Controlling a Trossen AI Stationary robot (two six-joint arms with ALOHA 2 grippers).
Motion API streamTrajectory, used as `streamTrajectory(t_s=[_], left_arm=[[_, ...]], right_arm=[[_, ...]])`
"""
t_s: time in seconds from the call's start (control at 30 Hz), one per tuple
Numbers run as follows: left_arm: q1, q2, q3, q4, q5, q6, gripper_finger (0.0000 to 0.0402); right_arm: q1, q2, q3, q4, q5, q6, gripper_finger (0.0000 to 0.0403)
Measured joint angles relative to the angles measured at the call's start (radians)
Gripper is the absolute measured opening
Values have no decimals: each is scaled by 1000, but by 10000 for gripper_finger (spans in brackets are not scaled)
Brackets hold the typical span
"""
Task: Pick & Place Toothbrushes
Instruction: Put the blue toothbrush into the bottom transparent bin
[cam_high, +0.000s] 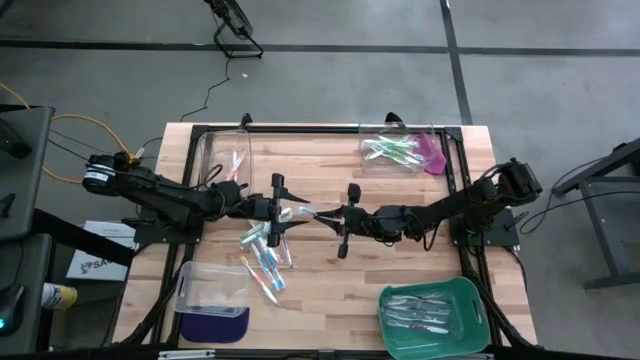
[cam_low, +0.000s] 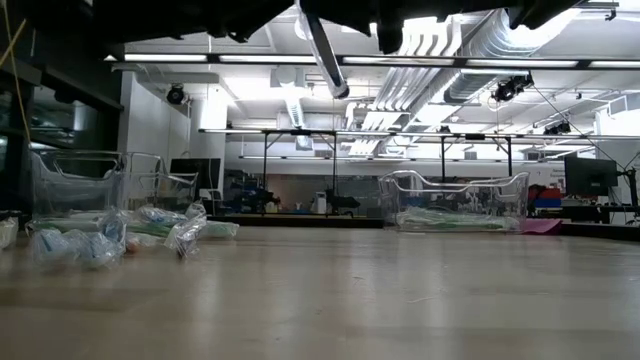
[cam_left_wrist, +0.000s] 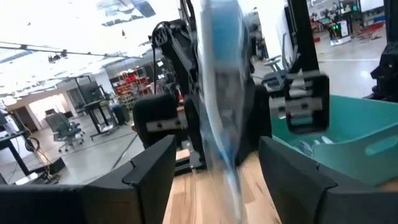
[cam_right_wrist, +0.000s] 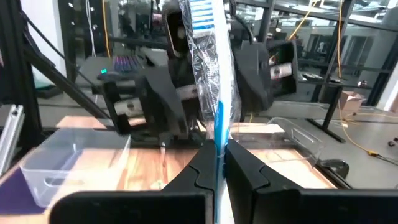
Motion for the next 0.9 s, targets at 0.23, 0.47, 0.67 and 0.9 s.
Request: streamTrajectory(t_s=[0.23,0.47,0.67,0.9], left_arm=[[0,0,9,-10,16,-23,226],[0,0,9,19,32,-27,226],[0,0,9,32,79,-27,226],[1,0,9,32,79,-27,226]], right_arm=[[0,0,0,-54,-2,15,9],[-9,0,0,-78,-25,42,9],[-26,0,0,-92,-58,56,9],[-27,0,0,-71,-71,48,9]])
